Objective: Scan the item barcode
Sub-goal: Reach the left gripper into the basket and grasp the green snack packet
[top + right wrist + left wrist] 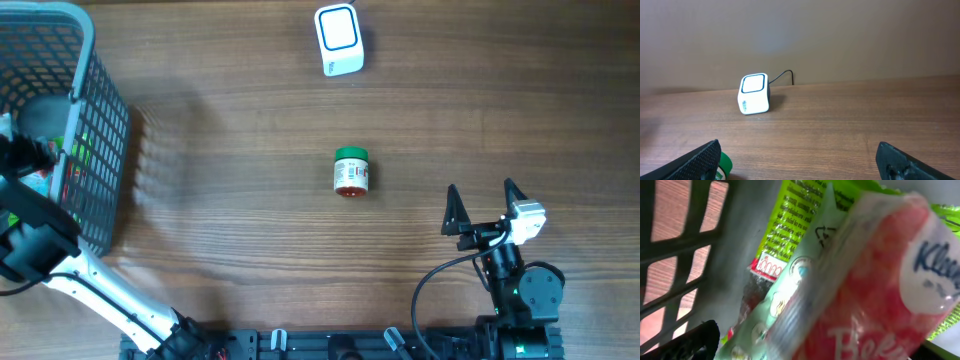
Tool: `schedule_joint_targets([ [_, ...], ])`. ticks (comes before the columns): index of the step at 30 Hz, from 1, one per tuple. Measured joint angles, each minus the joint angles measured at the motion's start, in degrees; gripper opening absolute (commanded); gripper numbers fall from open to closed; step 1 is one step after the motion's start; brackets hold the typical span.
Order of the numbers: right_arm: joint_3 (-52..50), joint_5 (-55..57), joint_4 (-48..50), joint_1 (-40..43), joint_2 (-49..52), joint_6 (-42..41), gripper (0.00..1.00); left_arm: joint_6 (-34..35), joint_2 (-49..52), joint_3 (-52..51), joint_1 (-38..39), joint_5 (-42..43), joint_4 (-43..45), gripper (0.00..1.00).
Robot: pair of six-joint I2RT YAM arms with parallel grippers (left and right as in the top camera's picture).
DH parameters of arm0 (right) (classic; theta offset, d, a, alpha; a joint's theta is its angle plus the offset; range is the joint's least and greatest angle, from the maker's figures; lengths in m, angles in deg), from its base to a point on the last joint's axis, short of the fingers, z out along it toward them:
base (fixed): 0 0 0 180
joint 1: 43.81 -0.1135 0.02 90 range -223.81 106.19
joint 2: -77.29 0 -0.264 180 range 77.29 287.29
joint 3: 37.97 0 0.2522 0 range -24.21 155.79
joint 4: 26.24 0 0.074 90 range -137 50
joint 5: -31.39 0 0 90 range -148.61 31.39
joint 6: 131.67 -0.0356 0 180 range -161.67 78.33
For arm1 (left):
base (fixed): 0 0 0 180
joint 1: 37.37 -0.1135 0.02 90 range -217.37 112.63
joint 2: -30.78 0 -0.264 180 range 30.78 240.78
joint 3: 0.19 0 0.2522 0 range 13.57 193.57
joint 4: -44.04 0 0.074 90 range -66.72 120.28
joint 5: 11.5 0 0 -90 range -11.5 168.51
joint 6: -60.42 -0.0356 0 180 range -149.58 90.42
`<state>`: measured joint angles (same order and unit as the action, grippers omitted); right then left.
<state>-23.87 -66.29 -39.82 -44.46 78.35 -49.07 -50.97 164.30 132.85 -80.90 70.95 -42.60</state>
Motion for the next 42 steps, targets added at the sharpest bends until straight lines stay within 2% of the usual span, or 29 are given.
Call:
schedule_joint_targets([
  [2,0.0,0.0,0.0,0.0,0.0,0.0,1.0,-0.22,0.02,0.0,0.0,0.26,0.42,0.87],
  [4,0.0,0.0,0.0,0.0,0.0,0.0,1.0,-0.48,0.04,0.0,0.0,1.01,0.59,0.73],
  [8,0.0,0.0,0.0,0.0,0.0,0.0,1.0,-0.44,0.04,0.0,-0.07,4.07,0.68,0.6],
  [9,0.02,0.0,0.0,0.0,0.0,0.0,1.0,-0.57,0.04,0.0,-0.09,4.57,0.66,0.52],
  [12,0.02,0.0,0.0,0.0,0.0,0.0,1.0,0.02,0.04,0.0,-0.11,5.53,0.57,0.1],
  [13,0.02,0.0,0.0,0.0,0.0,0.0,1.0,0.22,0.04,0.0,-0.15,5.97,0.59,0.04],
  [21,0.0,0.0,0.0,0.0,0.0,0.0,1.0,0.7,0.09,0.02,-0.15,7.06,0.28,0.04],
  [22,0.0,0.0,0.02,0.0,0.0,0.0,1.0,0.7,0.09,0.02,-0.15,7.06,0.28,0.15],
  [24,0.0,0.0,0.0,0.0,0.0,0.0,1.0,1.09,0.09,0.07,-0.15,7.06,0.28,1.0],
  [33,0.02,0.0,0.0,0.0,0.0,0.0,1.0,6.21,0.09,3.52,-0.13,7.52,1.9,1.0],
  [38,0.0,0.0,0.02,0.0,0.0,0.0,1.0,10.43,-0.04,6.47,-0.09,10.54,8.35,1.0],
  [42,0.0,0.0,0.0,0.0,0.0,0.0,1.0,16.48,-0.04,6.43,0.02,14.86,12.48,1.0],
])
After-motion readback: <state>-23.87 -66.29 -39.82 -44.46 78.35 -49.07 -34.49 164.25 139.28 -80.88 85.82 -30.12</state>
